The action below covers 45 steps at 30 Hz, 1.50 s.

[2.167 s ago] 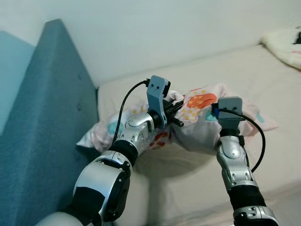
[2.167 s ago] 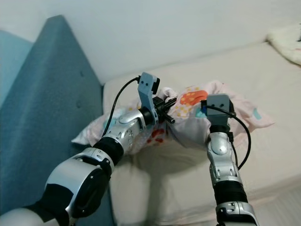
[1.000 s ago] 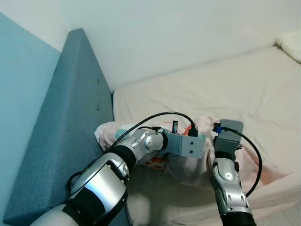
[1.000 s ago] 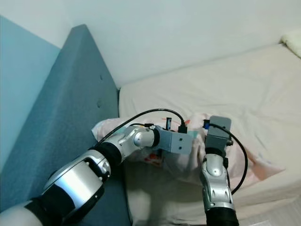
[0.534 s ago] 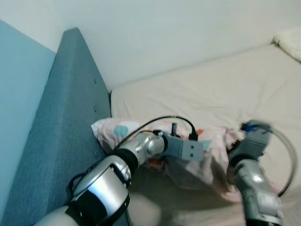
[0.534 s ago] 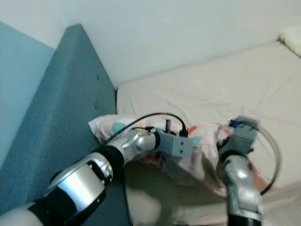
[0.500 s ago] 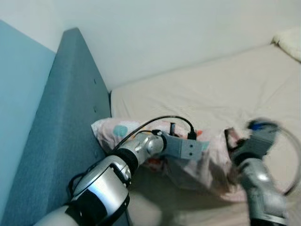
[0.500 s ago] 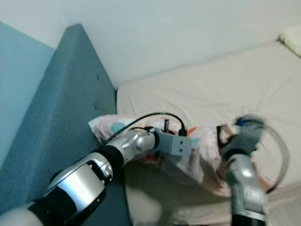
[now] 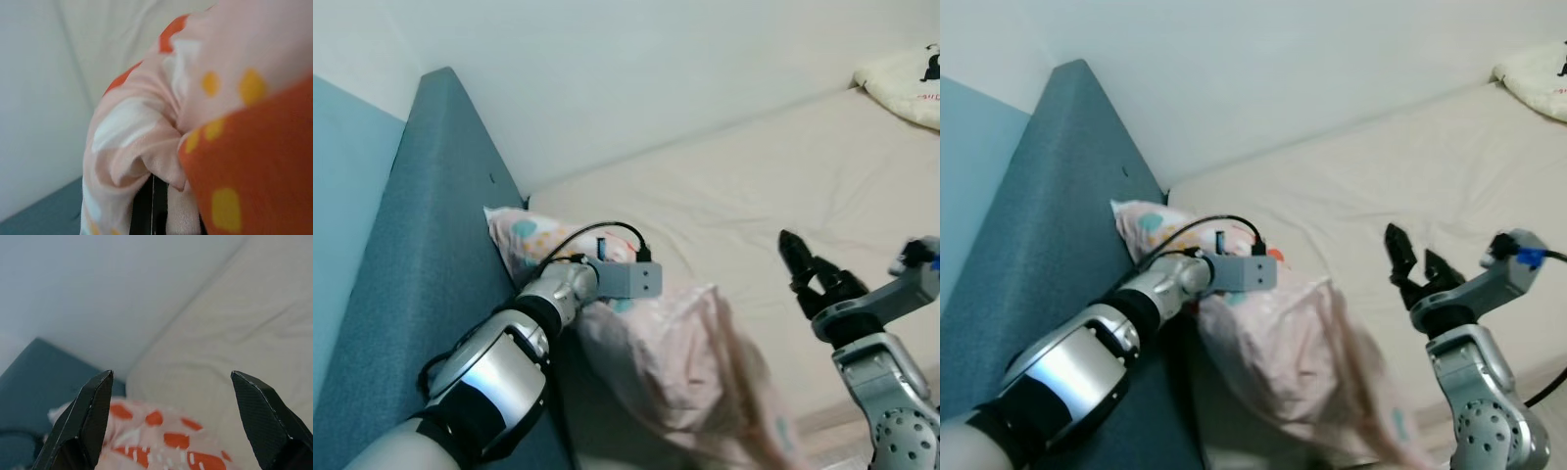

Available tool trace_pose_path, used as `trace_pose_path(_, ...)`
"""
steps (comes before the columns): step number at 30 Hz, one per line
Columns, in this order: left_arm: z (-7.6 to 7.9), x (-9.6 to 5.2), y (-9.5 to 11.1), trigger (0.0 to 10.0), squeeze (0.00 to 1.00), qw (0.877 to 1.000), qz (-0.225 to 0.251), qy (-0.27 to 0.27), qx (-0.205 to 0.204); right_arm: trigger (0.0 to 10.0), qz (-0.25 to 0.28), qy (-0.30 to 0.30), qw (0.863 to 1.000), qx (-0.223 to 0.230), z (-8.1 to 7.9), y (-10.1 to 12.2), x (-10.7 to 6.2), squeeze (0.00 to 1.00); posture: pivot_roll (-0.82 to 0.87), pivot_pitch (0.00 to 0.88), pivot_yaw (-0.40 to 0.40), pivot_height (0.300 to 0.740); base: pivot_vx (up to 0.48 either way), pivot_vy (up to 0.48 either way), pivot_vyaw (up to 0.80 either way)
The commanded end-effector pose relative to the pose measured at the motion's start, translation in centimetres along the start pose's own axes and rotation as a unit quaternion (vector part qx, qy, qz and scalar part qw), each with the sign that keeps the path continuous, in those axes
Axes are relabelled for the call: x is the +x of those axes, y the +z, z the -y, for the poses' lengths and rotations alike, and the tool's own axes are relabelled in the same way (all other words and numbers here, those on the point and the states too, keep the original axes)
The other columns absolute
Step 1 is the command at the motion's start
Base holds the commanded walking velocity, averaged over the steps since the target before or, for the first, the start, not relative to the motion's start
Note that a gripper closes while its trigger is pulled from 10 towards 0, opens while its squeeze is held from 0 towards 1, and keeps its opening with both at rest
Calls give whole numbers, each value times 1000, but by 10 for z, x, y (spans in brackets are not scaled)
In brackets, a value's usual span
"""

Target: Clean up the room

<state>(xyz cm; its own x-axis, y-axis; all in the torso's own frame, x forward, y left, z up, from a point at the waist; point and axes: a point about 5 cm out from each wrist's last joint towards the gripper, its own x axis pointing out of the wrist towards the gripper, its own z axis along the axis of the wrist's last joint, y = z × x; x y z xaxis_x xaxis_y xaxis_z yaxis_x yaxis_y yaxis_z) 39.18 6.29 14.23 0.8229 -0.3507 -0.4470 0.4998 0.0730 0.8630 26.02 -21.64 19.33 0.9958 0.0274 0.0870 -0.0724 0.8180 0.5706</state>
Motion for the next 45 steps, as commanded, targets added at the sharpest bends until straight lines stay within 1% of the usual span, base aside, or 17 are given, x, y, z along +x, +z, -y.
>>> trace_pose_path(1, -9, -6, -28, 10000, 0, 998, -58, 23, -5, 10000, -26, 7, 1000, 0, -5, -12, 0, 0, -317, 159, 197, 740, 0, 0, 0)
trace_pose_path(6, -12, -10, -45, 10000, 0, 992, -86, 49, -72, 10000, -77, 8, 997, -5, -9, -24, 8, 0, -301, 144, 194, 740, 0, 0, 0)
trace_pose_path(9, 11, -11, -57, 10000, 0, 988, -107, 28, -104, 10000, -118, 9, 992, -37, -12, -39, 11, 0, -297, 137, 191, 740, 0, 0, 0)
trace_pose_path(10, 28, -12, -66, 10000, 0, 986, -126, 9, -111, 10000, -135, -2, 989, -53, -11, -48, 12, 0, -297, 137, 190, 740, 0, 0, 0)
trace_pose_path(13, 42, -15, -75, 10000, 0, 983, -143, -3, -118, 10000, -144, -11, 988, -60, -11, -56, 13, 0, -290, 135, 186, 740, 0, 0, 0)
trace_pose_path(14, 47, -16, -80, 10000, 325, 981, -152, 2, -119, 10000, -143, -13, 988, -57, -11, -59, 14, 0, -290, 135, 186, 740, 0, 0, 0)
trace_pose_path(15, 49, -18, -84, 10000, 1000, 980, -160, 13, -119, 10000, -141, -12, 988, -54, -12, -61, 15, 0, -290, 135, 186, 740, 0, 0, 0)
trace_pose_path(18, 49, -20, -91, 10000, 1000, 977, -171, 43, -122, 10000, -138, -10, 989, -53, -14, -63, 16, 0, -287, 133, 182, 740, 0, 0, 0)
trace_pose_path(22, 34, -25, -97, 10000, 1000, 970, -171, 125, -117, 10000, -123, -6, 990, -64, -17, -60, 18, 0, -288, 135, 178, 740, 0, 0, 0)
trace_pose_path(26, 22, -26, -97, 10000, 1000, 966, -165, 165, -114, 10000, -111, -12, 991, -70, -16, -57, 20, 0, -294, 133, 179, 740, 0, 0, 0)
trace_pose_path(37, 17, -37, -119, 10000, 1000, 953, -208, 187, -118, 10000, -109, -17, 991, -82, -13, -57, 20, 0, -289, 129, 178, 740, 0, 0, 0)
trace_pose_path(38, 18, -40, -125, 10000, 1000, 949, -218, 191, -125, 10000, -108, -16, 991, -83, -13, -57, 21, 0, -287, 129, 178, 740, 0, 0, 0)
trace_pose_path(39, 17, -45, -134, 10000, 1000, 939, -221, 200, -173, 10000, -102, -18, 991, -84, -12, -56, 22, 0, -275, 127, 176, 740, 0, 0, 0)
trace_pose_path(41, 17, -45, -134, 10000, 1000, 939, -221, 200, -173, 10000, -102, -18, 991, -84, -12, -56, 22, 0, -275, 127, 176, 740, 0, 0, 0)
trace_pose_path(43, 19, -52, -147, 10000, 1000, 925, -214, 193, -248, 10000, -94, -31, 991, -89, -4, -55, 23, 0, -261, 125, 170, 740, 0, 0, 0)
trace_pose_path(44, 19, -52, -147, 10000, 1000, 925, -214, 193, -248, 10000, -94, -31, 991, -89, -4, -55, 23, 0, -261, 125, 170, 740, 0, 0, 0)
trace_pose_path(45, 23, -53, -149, 10000, 1000, 922, -198, 171, -284, 10000, -95, -39, 990, -94, 0, -54, 24, 0, -258, 125, 169, 740, 0, 0, 0)
